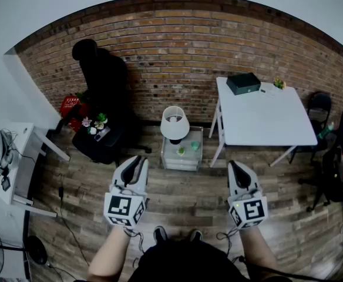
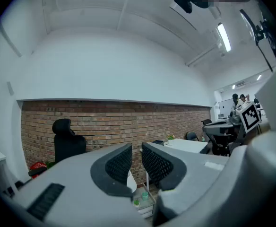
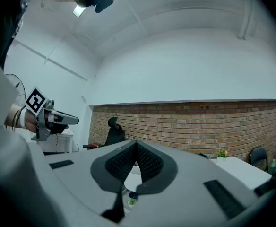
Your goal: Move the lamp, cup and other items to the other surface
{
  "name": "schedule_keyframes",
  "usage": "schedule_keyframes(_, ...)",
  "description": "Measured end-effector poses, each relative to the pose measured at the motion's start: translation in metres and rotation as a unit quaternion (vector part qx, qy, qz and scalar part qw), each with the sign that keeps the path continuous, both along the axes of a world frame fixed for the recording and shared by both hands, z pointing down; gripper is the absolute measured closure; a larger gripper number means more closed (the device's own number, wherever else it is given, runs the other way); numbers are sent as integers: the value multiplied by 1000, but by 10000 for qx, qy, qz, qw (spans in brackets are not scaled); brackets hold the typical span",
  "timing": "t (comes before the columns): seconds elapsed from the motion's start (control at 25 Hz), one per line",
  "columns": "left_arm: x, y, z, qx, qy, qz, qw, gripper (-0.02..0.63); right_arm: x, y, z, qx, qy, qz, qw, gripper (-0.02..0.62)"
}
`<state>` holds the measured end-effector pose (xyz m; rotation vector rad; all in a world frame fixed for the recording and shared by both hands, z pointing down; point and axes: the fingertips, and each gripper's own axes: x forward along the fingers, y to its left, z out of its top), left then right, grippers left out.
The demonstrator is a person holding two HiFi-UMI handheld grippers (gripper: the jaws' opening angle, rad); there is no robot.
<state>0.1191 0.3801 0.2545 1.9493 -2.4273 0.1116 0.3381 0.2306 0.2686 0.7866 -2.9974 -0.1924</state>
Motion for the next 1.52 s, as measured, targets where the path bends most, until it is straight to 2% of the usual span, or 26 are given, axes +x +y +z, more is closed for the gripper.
schedule_keyframes(0.28,4,-3,2,-35,-13,8,10000,543,2,-2,5,-136,10,-13,9999,592)
schedule_keyframes(0.52,15,-7,4,67,121,-63,9999,542,13,-16,1,-324,-291,-52,9990,589)
schedule_keyframes(0.56,17,-8,6,57,131,-89,9999,500,16,-19,1,-344,-317,-70,9989,571)
schedule_keyframes(0.6,20,-10,7,32,125,-115,9999,429,18,-22,1,-361,-338,-99,9987,500)
schedule_keyframes(0.64,24,-12,8,7,108,-139,9998,394,21,-25,1,-379,-358,-129,9986,440)
schedule_keyframes(0.68,28,-13,9,-6,87,-162,9998,380,24,-28,1,-393,-372,-154,9984,413)
schedule_keyframes(1.0,51,-17,16,-153,97,-330,9993,373,42,-51,12,-535,-398,-199,9976,403)
schedule_keyframes(1.28,18,-31,42,-305,279,-402,9983,374,19,-70,35,-692,-271,-126,9972,403)
schedule_keyframes(1.52,-39,-70,67,-324,515,-264,9978,373,-33,-100,48,-744,-39,-27,9972,410)
